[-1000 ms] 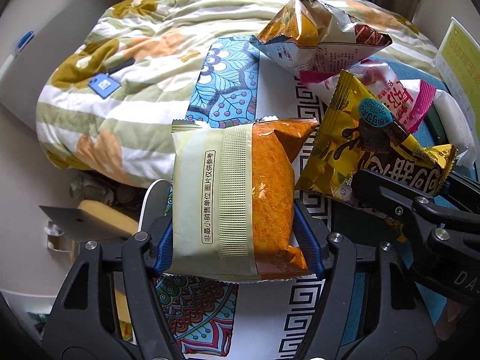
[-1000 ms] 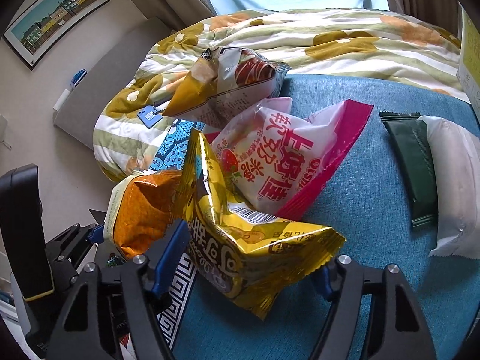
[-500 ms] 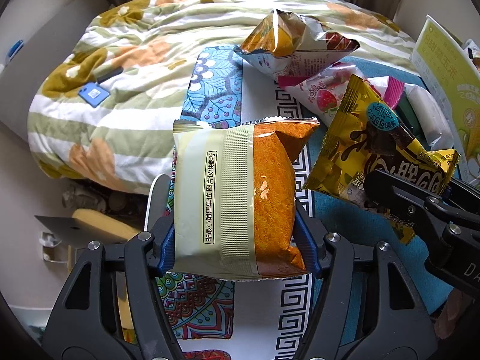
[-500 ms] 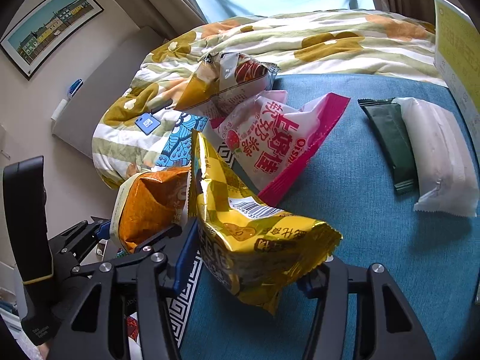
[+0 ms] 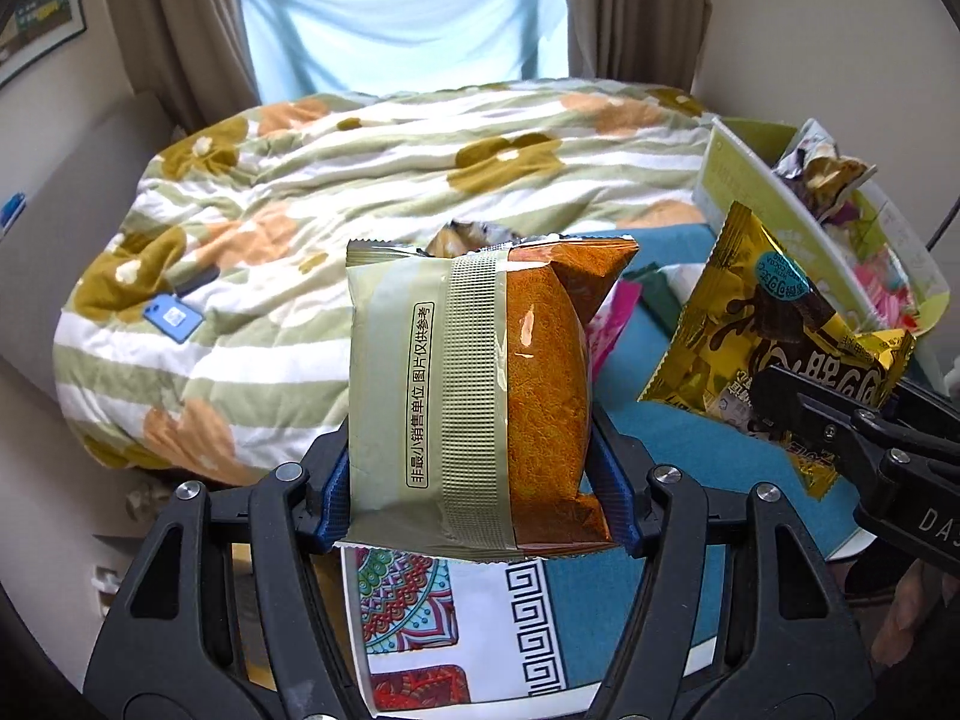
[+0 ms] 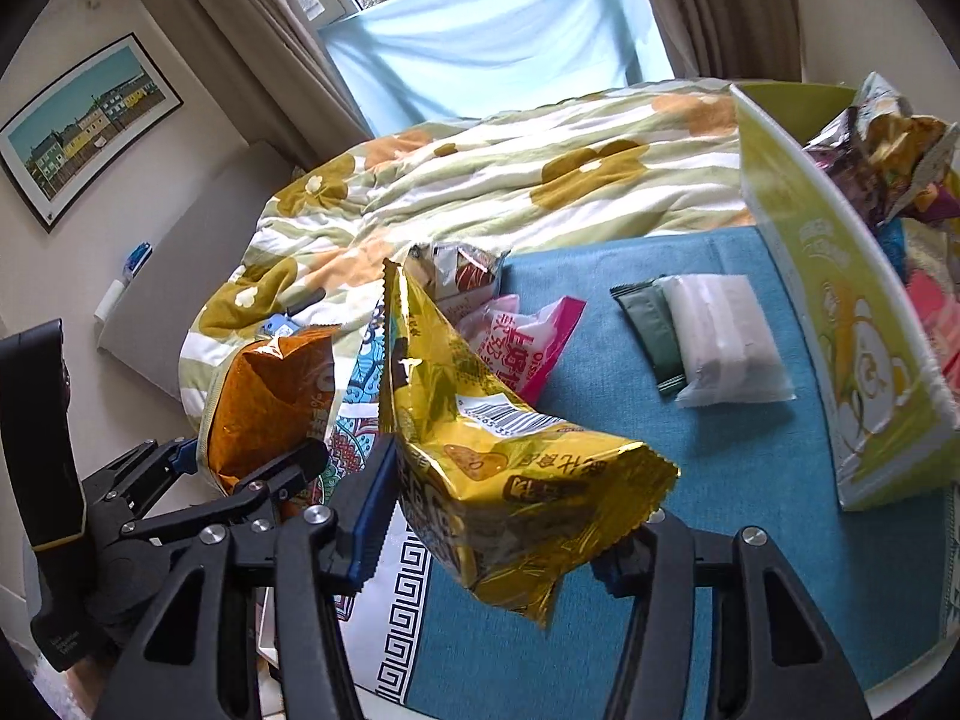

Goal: Organize snacks
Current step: 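Carry both bags into the yellow box and open both tools to release them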

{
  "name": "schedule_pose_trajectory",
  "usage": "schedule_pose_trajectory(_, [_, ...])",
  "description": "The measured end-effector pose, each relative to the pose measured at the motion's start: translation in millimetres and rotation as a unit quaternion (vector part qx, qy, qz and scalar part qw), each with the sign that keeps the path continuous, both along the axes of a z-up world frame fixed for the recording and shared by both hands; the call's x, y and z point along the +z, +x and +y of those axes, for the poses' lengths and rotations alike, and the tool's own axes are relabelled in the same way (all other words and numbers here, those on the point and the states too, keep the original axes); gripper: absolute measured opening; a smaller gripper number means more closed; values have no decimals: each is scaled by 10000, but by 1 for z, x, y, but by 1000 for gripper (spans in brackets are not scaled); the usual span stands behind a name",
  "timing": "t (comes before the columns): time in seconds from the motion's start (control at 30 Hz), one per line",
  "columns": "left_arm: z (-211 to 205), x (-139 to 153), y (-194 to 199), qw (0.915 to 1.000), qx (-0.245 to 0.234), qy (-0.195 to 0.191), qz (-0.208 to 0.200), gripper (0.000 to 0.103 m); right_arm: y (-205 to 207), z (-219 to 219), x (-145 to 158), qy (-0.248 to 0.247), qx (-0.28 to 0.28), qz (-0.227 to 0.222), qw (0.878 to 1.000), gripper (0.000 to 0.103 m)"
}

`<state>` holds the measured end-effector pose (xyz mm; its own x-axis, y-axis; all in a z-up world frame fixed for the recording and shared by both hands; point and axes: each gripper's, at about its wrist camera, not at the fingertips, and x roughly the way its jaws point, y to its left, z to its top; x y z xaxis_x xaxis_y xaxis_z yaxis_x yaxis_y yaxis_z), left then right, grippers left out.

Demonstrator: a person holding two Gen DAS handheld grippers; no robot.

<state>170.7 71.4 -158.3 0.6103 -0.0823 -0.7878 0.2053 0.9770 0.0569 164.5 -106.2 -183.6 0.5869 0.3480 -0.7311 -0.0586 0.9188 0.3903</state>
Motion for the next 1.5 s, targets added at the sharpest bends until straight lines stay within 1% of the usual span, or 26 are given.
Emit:
schedule_pose_trajectory(0.1, [-17,24,-4,9994,-273,-150,-172,62,-14,-17,22,-78,-338,-116,9993,51])
schedule_pose_trajectory(0.2, [-40,41,-4,9980,-536,-179,-298,62,-27,-40,42,-72,-726,-262,9970,51])
schedule_pose_trajectory(0.27, [-57,52,-4,9967,-664,-301,-344,62,-33,-56,54,-139,-939,-356,9948,51])
schedule_pose_trajectory(0.47, [-125,78,-1,9928,-975,-419,-558,62,-46,-121,87,-257,-1439,-651,9871,51])
schedule_pose_trajectory(0.57, [-167,83,9,9923,-973,-494,-579,62,-45,-159,95,-330,-1593,-780,9836,51])
schedule_pose_trajectory(0.73, [-246,77,31,9932,-940,-564,-393,62,-34,-229,102,-393,-1628,-763,9829,51])
schedule_pose_trajectory(0.87, [-300,66,48,9950,-780,-582,-217,62,-19,-280,97,-339,-1513,-667,9857,51])
schedule_pose_trajectory(1.03, [-343,46,63,9970,-475,-602,89,62,2,-327,85,-318,-1244,-433,9908,51])
schedule_pose_trajectory(1.13, [-356,34,70,9971,-230,-669,285,62,11,-343,78,-253,-1037,-356,9936,51])
schedule_pose_trajectory(1.17, [-360,31,72,9964,-162,-754,364,63,13,-346,76,-247,-973,-330,9944,51])
schedule_pose_trajectory(1.2, [-359,27,73,9948,-145,-910,442,65,15,-348,73,-235,-920,-298,9950,51])
schedule_pose_trajectory(1.23, [-358,26,74,9931,-117,-1059,486,75,17,-350,72,-207,-878,-272,9956,51])
schedule_pose_trajectory(1.27, [-358,26,74,9925,-65,-1119,492,83,19,-352,70,-176,-850,-247,9959,51])
schedule_pose_trajectory(1.3, [-357,27,72,9931,-12,-1080,445,99,21,-354,68,-148,-836,-227,9961,51])
schedule_pose_trajectory(1.33, [-356,28,71,9945,29,-984,358,103,22,-358,65,-116,-832,-209,9962,51])
schedule_pose_trajectory(1.5, [-344,31,63,9982,18,-553,249,103,25,-366,56,-28,-831,-88,9965,51])
